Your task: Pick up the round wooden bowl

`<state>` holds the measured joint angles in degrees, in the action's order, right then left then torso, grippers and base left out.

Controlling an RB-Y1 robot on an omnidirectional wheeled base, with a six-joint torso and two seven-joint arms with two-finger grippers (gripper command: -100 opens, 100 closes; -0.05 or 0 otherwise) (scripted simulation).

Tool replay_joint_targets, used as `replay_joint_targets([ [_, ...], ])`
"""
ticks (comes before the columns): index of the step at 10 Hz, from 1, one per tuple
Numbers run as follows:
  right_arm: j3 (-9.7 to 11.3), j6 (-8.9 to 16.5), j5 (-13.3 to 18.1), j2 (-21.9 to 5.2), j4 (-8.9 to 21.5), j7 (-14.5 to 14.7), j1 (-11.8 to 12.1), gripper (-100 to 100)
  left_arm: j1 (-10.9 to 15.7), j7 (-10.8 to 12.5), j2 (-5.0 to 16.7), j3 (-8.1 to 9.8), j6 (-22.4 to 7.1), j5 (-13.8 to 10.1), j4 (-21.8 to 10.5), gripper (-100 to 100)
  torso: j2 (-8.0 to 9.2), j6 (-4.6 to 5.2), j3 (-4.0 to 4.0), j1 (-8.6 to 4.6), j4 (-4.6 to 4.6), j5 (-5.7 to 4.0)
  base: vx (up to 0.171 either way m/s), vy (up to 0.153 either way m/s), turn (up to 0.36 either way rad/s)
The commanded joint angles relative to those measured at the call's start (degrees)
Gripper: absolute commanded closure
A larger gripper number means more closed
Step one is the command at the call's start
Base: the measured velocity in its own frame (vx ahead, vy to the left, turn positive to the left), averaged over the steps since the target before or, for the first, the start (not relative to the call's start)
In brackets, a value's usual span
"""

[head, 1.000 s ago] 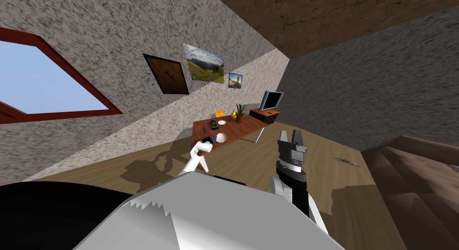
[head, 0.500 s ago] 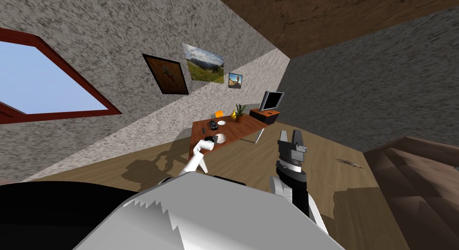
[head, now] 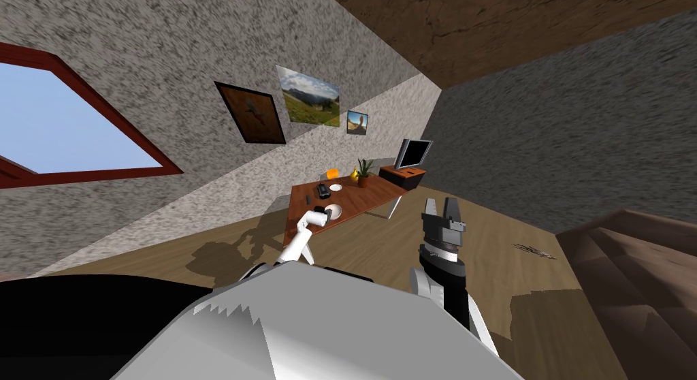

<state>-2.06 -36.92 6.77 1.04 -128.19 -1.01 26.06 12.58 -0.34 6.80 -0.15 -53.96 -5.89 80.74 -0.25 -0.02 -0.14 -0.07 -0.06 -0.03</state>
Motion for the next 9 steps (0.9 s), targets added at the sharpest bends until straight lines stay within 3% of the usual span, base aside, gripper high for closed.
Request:
replay_joint_targets([
  [1, 0.0, 0.0, 0.0, 0.0, 0.0, 0.0, 0.0, 0, 1.1, 0.25, -0.02, 0.14, -1.74, -0.19, -1.85, -100, 0.0, 0.0, 0.0, 0.0, 0.0, 0.0, 0.047, -0.02, 0.007],
  [3, 0.0, 0.0, 0.0, 0.0, 0.0, 0.0, 0.0, 0, 3.27, 0.98, -0.37, 0.37, -5.51, -0.33, -5.36, -100, 0.05, 0.0, 0.02, 0.05, 0.01, 0.01, 0.057, -0.006, 0.013],
  [4, 0.0, 0.0, 0.0, 0.0, 0.0, 0.0, 0.0, 0, 3.27, 0.98, -0.37, 0.37, -5.51, -0.33, -5.36, -100, 0.0, -0.01, 0.0, 0.07, 0.0, 0.01, 0.052, 0.002, 0.007],
  [9, -0.01, 0.0, 0.0, -0.01, 0.0, 0.0, 0.0, 0, 5.57, 2.1, -0.69, 0.96, -11.35, -0.16, -11.95, -100, -0.12, -0.01, -0.08, 0.2, -0.03, 0.04, 0.091, 0.024, 0.015],
])
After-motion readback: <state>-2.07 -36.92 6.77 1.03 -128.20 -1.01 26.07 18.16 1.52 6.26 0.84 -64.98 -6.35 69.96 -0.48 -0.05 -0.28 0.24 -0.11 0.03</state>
